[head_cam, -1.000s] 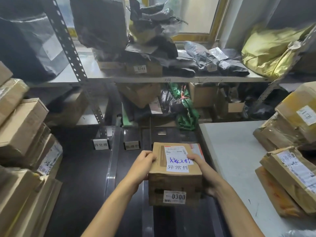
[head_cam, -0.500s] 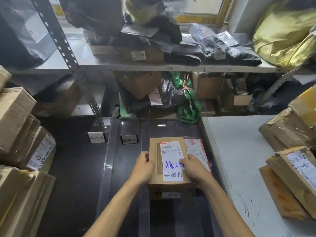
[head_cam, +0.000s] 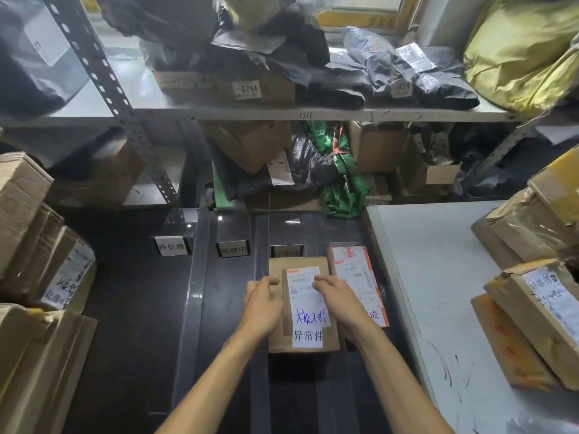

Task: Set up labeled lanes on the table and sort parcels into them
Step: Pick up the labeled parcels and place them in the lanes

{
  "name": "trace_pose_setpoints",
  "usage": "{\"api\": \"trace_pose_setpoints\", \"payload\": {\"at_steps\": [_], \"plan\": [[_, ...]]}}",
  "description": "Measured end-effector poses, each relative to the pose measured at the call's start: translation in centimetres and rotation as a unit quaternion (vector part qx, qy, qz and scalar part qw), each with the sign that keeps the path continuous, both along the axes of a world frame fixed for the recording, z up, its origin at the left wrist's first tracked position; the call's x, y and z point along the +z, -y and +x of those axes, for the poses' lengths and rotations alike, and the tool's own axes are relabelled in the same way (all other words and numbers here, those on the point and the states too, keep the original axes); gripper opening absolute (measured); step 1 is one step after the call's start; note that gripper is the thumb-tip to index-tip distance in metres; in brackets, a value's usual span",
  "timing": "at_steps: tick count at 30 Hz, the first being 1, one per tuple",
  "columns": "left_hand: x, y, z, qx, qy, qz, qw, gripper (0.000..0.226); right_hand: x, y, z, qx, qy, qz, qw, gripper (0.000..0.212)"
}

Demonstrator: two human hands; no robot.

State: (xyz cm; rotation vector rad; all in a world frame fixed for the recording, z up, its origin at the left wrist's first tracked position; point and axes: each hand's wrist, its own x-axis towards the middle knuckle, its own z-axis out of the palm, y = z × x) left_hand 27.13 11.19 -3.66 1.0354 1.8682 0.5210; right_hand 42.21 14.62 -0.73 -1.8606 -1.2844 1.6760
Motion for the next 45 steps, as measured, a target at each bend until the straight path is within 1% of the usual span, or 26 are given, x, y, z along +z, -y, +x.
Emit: {"api": "trace_pose_setpoints", "payload": {"at_steps": [2,3,5,7,10,14,18,23,27,31,34,37,39,45], "plan": [[0.7,-0.1,-0.1,0.001,0.014,0.025,1.000,0.031,0.5,0.1,-0.2,0.014,0.008,0.018,1.000,0.032],[1.0,-0.2,-0.3,0.006,0.024,0.041,0.999,0.026,0.8,0.3,-0.2,0.018,0.007,0.025,0.999,0.032],[1.7,-0.1,-0.5,0.020,0.047,0.072,0.996,0.019,1.3,0.7,-0.4,0.014,-0.002,0.042,0.999,0.022],[2.5,0.5,-0.7,0.032,0.067,0.091,0.993,0.021,1.8,1.2,-0.6,0.009,-0.007,0.062,0.998,0.016],[3.6,2.0,-1.3,0.040,0.082,0.111,0.990,0.026,3.2,2.4,-1.1,0.013,-0.025,0.090,0.996,0.019],[6.2,5.5,-2.4,0.070,0.112,0.158,0.978,0.027,5.7,5.0,-2.1,0.048,-0.068,0.126,0.989,0.020],[9.5,11.4,-4.1,0.117,0.112,0.202,0.966,0.029,8.1,8.4,-4.5,0.091,-0.121,0.156,0.976,0.022],[13.0,19.6,-7.9,0.181,0.085,0.258,0.945,0.036,10.9,14.2,-10.3,0.193,-0.184,0.178,0.947,0.022],[15.6,25.4,-11.7,0.234,0.056,0.302,0.922,0.033,13.4,18.8,-15.6,0.270,-0.212,0.192,0.919,0.023],[16.8,30.1,-15.9,0.285,0.067,0.329,0.898,0.033,14.7,22.3,-20.6,0.319,-0.228,0.181,0.902,0.022],[17.4,32.9,-19.0,0.307,0.075,0.335,0.888,0.030,15.3,24.2,-24.6,0.328,-0.233,0.173,0.899,0.020],[18.5,35.2,-22.5,0.307,0.079,0.341,0.885,0.027,15.8,25.8,-28.8,0.326,-0.249,0.171,0.896,0.019],[19.4,36.4,-24.9,0.309,0.080,0.354,0.879,0.027,16.3,26.7,-31.5,0.330,-0.256,0.181,0.890,0.019],[21.6,39.5,-31.4,0.315,0.102,0.390,0.859,0.029,18.5,29.0,-38.5,0.310,-0.261,0.205,0.891,0.014]]}}
